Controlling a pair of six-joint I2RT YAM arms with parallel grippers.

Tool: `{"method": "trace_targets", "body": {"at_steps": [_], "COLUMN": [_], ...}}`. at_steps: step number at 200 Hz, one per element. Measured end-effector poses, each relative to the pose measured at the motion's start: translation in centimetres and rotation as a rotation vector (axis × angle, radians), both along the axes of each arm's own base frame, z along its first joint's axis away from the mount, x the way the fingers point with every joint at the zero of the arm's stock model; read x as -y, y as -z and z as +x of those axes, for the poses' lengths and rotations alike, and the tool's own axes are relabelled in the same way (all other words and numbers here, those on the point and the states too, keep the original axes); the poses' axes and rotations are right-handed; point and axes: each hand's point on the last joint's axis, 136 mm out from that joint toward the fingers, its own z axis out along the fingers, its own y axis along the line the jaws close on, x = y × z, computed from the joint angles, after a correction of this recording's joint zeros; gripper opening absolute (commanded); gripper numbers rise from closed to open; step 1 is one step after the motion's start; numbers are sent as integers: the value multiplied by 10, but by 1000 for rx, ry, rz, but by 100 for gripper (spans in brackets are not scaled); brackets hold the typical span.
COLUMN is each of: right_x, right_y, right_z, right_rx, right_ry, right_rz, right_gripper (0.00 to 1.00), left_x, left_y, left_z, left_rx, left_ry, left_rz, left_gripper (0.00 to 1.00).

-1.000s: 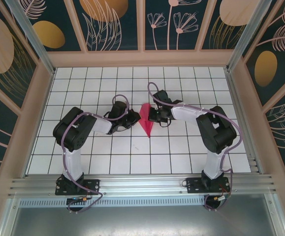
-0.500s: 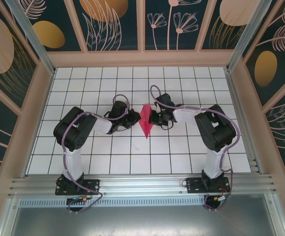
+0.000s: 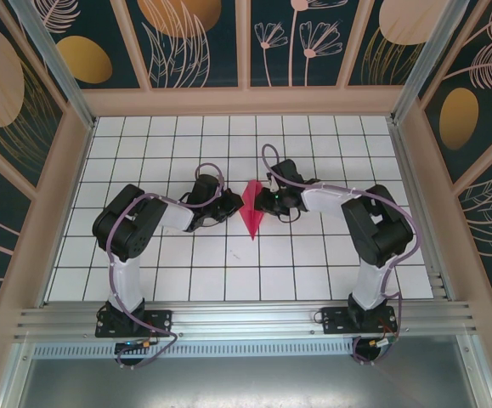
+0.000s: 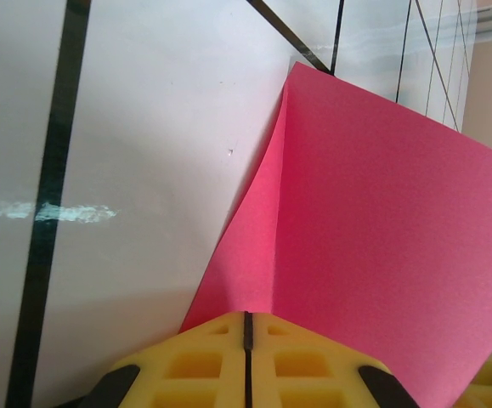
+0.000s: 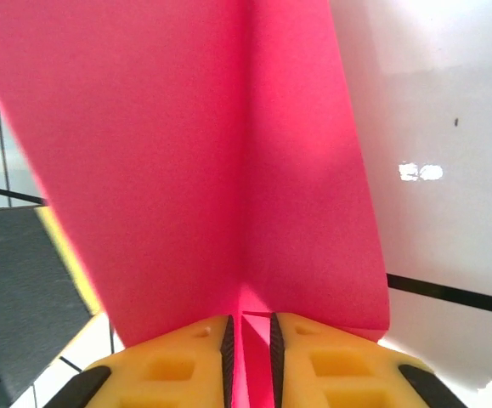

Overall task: Fold a paper plane with a square sheet of paper (pick it up from the middle)
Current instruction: Move a paper plane to the center of the table.

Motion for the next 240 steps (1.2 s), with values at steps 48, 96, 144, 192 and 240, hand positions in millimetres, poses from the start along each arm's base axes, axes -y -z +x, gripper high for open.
{"method": "trace_targets", "body": {"at_steps": [48, 96, 144, 192, 240], "right_x": [-2, -4, -15, -21, -20], "right_y": [-22, -21, -20, -13, 5], "right_z": [-2, -15, -25, -29, -27], "right_rx": [29, 13, 12, 21, 33], "right_ry": [12, 1, -35, -41, -21], "right_rz": [49, 54, 52, -1, -113], "right_gripper": [45, 57, 58, 58, 45], "left_x": [0, 0, 0, 0, -1], "left_y": [0, 0, 0, -1, -1], "left_z": [0, 0, 0, 0, 0], "left_rx": [0, 0, 0, 2, 4], "left_ry": [0, 0, 0, -5, -16], "left_rz": [0, 0, 0, -7, -16], "left_gripper": [10, 9, 9, 9, 10]}}
